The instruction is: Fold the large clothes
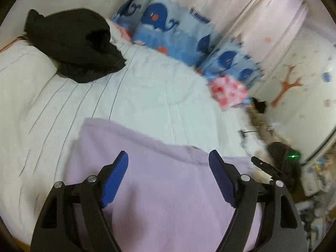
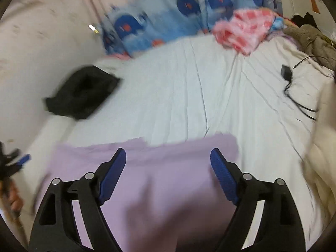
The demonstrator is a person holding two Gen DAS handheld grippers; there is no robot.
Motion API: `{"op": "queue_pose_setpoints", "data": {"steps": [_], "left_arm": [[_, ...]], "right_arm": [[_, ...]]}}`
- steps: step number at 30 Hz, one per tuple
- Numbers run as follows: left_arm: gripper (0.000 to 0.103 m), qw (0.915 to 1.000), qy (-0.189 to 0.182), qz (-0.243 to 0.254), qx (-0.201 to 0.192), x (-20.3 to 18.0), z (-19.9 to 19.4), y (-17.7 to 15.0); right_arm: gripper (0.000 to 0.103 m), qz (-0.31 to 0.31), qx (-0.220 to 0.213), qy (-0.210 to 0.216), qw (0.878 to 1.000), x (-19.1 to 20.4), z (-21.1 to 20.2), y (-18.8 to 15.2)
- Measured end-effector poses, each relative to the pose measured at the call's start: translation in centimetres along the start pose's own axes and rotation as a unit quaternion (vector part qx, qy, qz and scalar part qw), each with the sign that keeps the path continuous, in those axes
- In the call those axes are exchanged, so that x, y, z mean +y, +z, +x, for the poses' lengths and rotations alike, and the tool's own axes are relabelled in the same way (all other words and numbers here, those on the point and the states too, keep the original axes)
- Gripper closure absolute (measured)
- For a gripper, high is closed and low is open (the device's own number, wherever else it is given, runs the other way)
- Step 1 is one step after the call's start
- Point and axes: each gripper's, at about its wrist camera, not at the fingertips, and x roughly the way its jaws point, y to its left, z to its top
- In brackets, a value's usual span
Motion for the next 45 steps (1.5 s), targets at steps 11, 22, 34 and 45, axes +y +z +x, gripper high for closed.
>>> {"op": "queue_pose_setpoints", "data": {"steps": [11,22,34,45], "left_arm": [[0.038,0.9904,0.087,-0.091,0.057,6.7,7.7,-0.8],[0.019,0.9883,0.098,-0.081,0.085,6.7,11.9,-1.4],[0.017,0.9907,0.084,-0.066,0.084,6.3,6.1,-6.0],[0.013,0.9881,0.088,-0.097,0.081,11.7,-3.1,-12.9]], "right_arm": [[0.023,0.006,0.019,-0.018,1.0,0.8,3.4,1.9],[0.012,0.05,0.088,-0.03,0.994,-2.5,8.4,-0.1],[0.006,-0.009,0.04,-0.007,0.999,-1.1,1.5,-9.2],[0.006,0.017,0.064,0.036,0.997,-3.7,-3.5,-14.3]]}}
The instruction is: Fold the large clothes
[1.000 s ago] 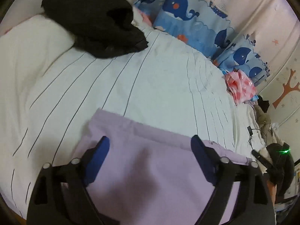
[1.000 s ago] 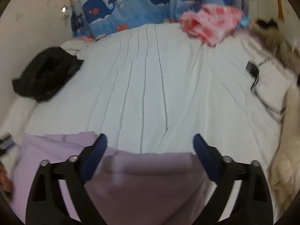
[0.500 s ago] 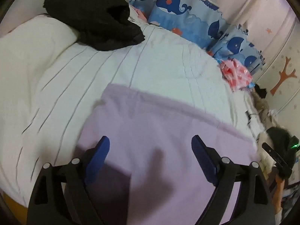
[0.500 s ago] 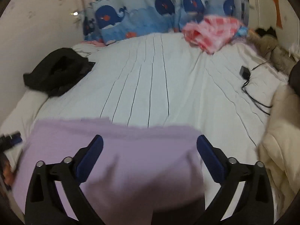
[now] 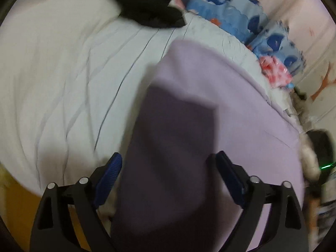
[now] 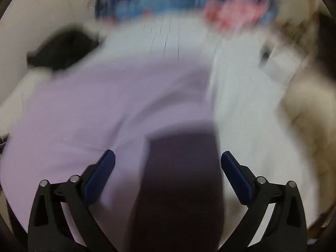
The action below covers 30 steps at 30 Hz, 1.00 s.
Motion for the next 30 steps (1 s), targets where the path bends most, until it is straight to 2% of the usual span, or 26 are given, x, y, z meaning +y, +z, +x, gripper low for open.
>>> {"op": "queue_pose_setpoints", "data": {"steps": [2,3,6,9,11,14,16,17,19,21,22,24,25,27,29,30], "left_arm": [[0.014,0.9989,-0.013,-0.044,-0.005,2.7,-2.1,-1.5],[0.013,0.9985,-0.015,-0.05,-0.015,3.4,-3.3,-2.1],[0.013,0.9967,-0.026,-0.073,-0.026,5.8,-6.2,-3.9],[0.013,0.986,-0.108,-0.127,0.009,7.3,-5.9,-5.9],[0.013,0.9781,-0.147,-0.144,0.029,6.9,-4.6,-6.5],[0.012,0.9649,-0.195,-0.168,0.048,5.4,-2.3,-6.5],[0.011,0.9536,-0.232,-0.18,0.067,4.0,-0.5,-6.2],[0.011,0.9521,-0.236,-0.18,0.072,3.4,0.0,-6.1],[0.008,0.9563,-0.224,-0.174,0.07,1.9,0.8,-5.7],[0.008,0.9554,-0.231,-0.169,0.073,0.8,1.7,-5.0],[0.008,0.9575,-0.218,-0.171,0.08,0.5,2.4,-4.8],[0.008,0.9543,-0.215,-0.19,0.083,0.6,3.0,-4.7],[0.011,0.954,-0.216,-0.192,0.079,0.5,3.0,-4.7],[0.024,0.9561,-0.219,-0.184,0.064,0.2,2.5,-4.5],[0.04,0.9626,-0.211,-0.163,0.05,-0.5,1.6,-3.9],[0.049,0.9646,-0.212,-0.151,0.042,-1.0,1.1,-3.5]], "right_arm": [[0.006,0.045,-0.005,0.013,0.999,-0.7,-1.5,-0.2],[0.006,0.031,-0.028,0.0,0.999,-0.1,-3.1,-0.6],[0.006,0.029,-0.05,0.022,0.998,0.3,-6.4,-2.7],[0.006,0.09,-0.056,0.051,0.993,-1.7,-9.1,-6.3],[0.006,0.152,-0.051,0.08,0.984,-4.0,-10.4,-8.6],[0.006,0.246,-0.024,0.167,0.954,-7.3,-9.6,-11.9],[0.006,0.3,-0.012,0.24,0.923,-8.7,-7.8,-12.7],[0.006,0.319,-0.012,0.258,0.912,-9.2,-7.1,-12.5],[0.006,0.346,-0.013,0.283,0.894,-9.9,-5.8,-12.5],[0.006,0.36,0.014,0.284,0.889,-10.3,-3.9,-12.4],[0.006,0.367,0.021,0.28,0.887,-10.4,-3.2,-12.3],[0.006,0.373,0.023,0.316,0.872,-10.4,-2.4,-12.6],[0.011,0.368,0.013,0.335,0.867,-10.2,-2.4,-12.4],[0.019,0.362,-0.011,0.347,0.865,-10.0,-2.8,-11.6],[0.036,0.351,-0.034,0.344,0.87,-10.0,-3.7,-10.6],[0.054,0.341,-0.044,0.34,0.875,-9.8,-4.3,-10.0]]}}
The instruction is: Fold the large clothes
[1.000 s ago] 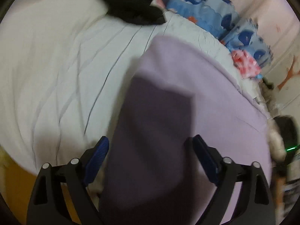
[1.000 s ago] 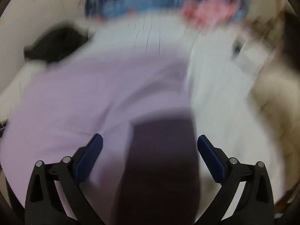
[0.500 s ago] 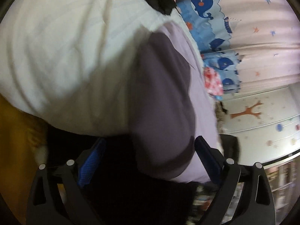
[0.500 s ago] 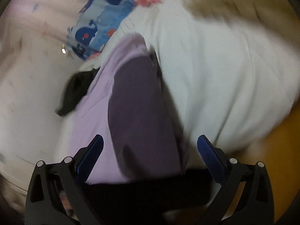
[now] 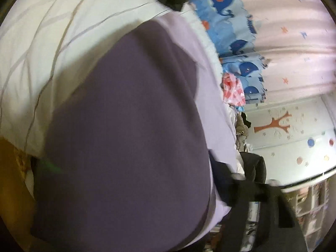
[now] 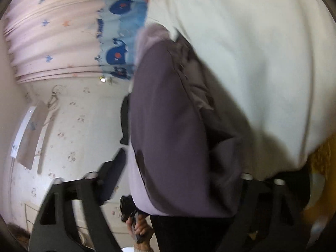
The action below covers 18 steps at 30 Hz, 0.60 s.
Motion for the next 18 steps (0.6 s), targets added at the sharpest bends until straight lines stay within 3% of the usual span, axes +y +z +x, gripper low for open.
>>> {"op": "queue_pose_setpoints", "data": {"steps": [1,4,7,8,10,11,14,15,18], "left_arm": [[0.054,0.9999,-0.003,0.015,-0.007,-1.0,-0.5,0.1],[0.056,0.9974,-0.015,0.062,-0.032,-4.2,-1.6,0.0],[0.055,0.9973,-0.012,0.068,-0.024,-4.0,-1.1,0.2],[0.054,0.9982,-0.007,0.059,-0.013,-3.1,-0.7,0.5],[0.037,0.9998,0.003,0.004,0.021,0.1,0.7,0.5],[0.031,0.9994,-0.007,-0.021,0.028,1.4,0.9,0.4],[0.019,0.9996,0.003,-0.019,0.019,1.2,1.3,0.4],[0.017,0.9997,0.005,-0.018,0.016,0.7,1.7,0.6],[0.016,0.9996,0.015,-0.017,-0.014,-0.5,2.8,1.5]], "right_arm": [[0.062,-0.016,-0.004,0.008,1.0,1.1,-0.3,0.3],[0.064,-0.08,-0.015,0.011,0.997,5.2,-1.3,0.2],[0.062,-0.075,0.005,-0.009,0.997,4.2,-1.6,-0.3],[0.061,-0.061,0.016,-0.033,0.997,2.9,-1.6,-0.2],[0.053,-0.026,0.019,-0.063,0.997,0.2,-2.4,-0.7],[0.053,-0.04,0.005,-0.081,0.996,0.3,-3.3,-1.1],[0.049,-0.113,-0.065,-0.158,0.979,4.2,-5.6,-1.4],[0.048,-0.156,-0.1,-0.188,0.965,6.9,-6.2,-1.4],[0.03,-0.268,-0.114,-0.214,0.932,13.5,-3.3,-1.2]]}}
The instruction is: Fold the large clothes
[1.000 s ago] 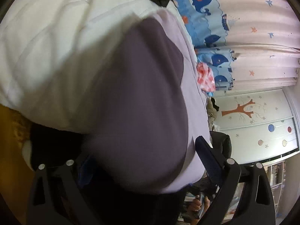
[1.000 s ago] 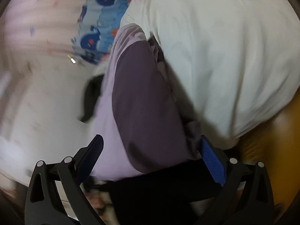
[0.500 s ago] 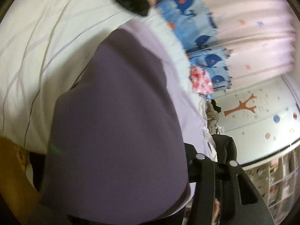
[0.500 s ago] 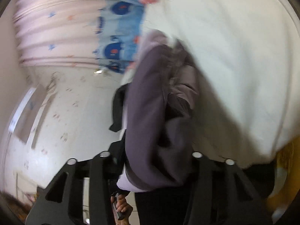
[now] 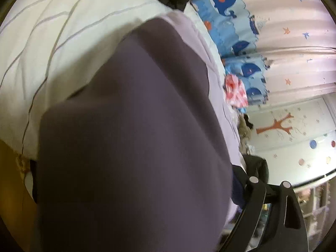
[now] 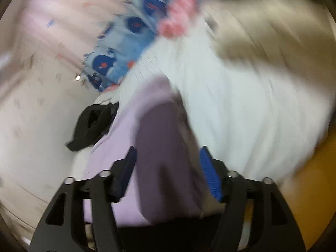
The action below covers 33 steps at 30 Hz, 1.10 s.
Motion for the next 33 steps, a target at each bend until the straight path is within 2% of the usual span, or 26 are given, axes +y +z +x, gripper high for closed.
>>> {"op": "queue_pose_setpoints", "data": {"steps": [1,3,5,6,7,9,11,12,13,16,19,21,22,23,24,25,27,29,30,33], "left_arm": [[0.016,0.9999,-0.001,-0.005,-0.009,-0.2,0.3,0.3],[0.016,0.9994,-0.003,-0.021,-0.026,-0.1,0.4,0.2],[0.022,0.9988,-0.007,-0.021,-0.044,-0.4,0.2,-0.5],[0.027,0.9985,-0.009,-0.019,-0.05,-0.4,0.0,-0.7],[0.03,0.9982,-0.009,-0.016,-0.057,-0.6,0.0,-0.9],[0.033,0.9976,-0.004,-0.007,-0.069,-0.6,-0.3,-1.5],[0.034,0.9969,0.002,0.007,-0.079,-1.3,-0.3,-1.4],[0.036,0.9965,0.0,0.018,-0.082,-1.7,-0.1,-1.4],[0.037,0.996,0.002,0.028,-0.085,-1.2,-1.0,-1.3],[0.037,0.9956,0.009,0.037,-0.085,-1.5,-1.2,-1.3],[0.037,0.997,-0.006,0.016,-0.076,0.2,-1.8,-1.5],[0.037,0.997,-0.007,0.015,-0.076,0.7,-2.2,-1.6],[0.037,0.9969,-0.006,0.016,-0.077,0.7,-2.2,-1.7],[0.037,0.9968,-0.006,0.015,-0.078,0.7,-2.4,-1.8],[0.034,0.9968,-0.008,0.015,-0.078,1.0,-2.6,-2.2],[0.032,0.9969,-0.012,0.021,-0.075,0.8,-2.6,-2.2],[0.032,0.9961,0.006,0.036,-0.08,0.5,-2.9,-2.7],[0.032,0.9968,0.001,0.023,-0.076,1.0,-3.0,-2.6],[0.033,0.9971,-0.003,0.015,-0.075,1.3,-3.0,-2.5],[0.032,0.997,-0.005,0.013,-0.076,1.4,-2.9,-2.3]], "right_arm": [[0.025,-0.057,0.007,0.001,0.998,3.6,1.9,1.0],[0.023,-0.15,0.035,0.006,0.988,9.7,6.6,1.8],[0.021,-0.243,0.072,-0.003,0.967,15.5,13.5,1.8],[0.021,-0.263,0.084,-0.008,0.961,17.0,16.0,1.5],[0.021,-0.282,0.109,-0.017,0.953,18.7,20.6,1.7],[0.021,-0.3,0.144,-0.056,0.941,20.2,27.4,1.1],[0.02,-0.308,0.211,-0.117,0.92,19.2,35.5,-0.5],[0.012,-0.289,0.247,-0.121,0.917,17.9,37.9,-1.4],[0.007,-0.259,0.268,-0.117,0.921,16.9,39.8,-1.2],[0.007,-0.256,0.264,-0.119,0.922,17.5,38.9,-0.3],[0.008,-0.281,0.21,-0.097,0.931,19.9,34.5,-0.1],[0.008,-0.3,0.173,-0.085,0.934,21.0,30.8,-1.3],[0.008,-0.308,0.168,-0.087,0.932,20.8,30.3,-2.5],[0.008,-0.323,0.188,-0.099,0.922,20.2,30.8,-4.1],[0.006,-0.342,0.237,-0.112,0.902,19.3,32.7,-6.3],[0.006,-0.342,0.246,-0.111,0.9,19.3,33.9,-5.7],[0.006,-0.326,0.247,-0.106,0.907,19.5,33.5,-4.5],[0.006,-0.307,0.221,-0.082,0.922,20.5,30.7,-3.5],[0.006,-0.31,0.205,-0.071,0.926,21.3,28.9,-3.3],[0.006,-0.327,0.171,-0.066,0.927,22.1,24.3,-5.1]]}}
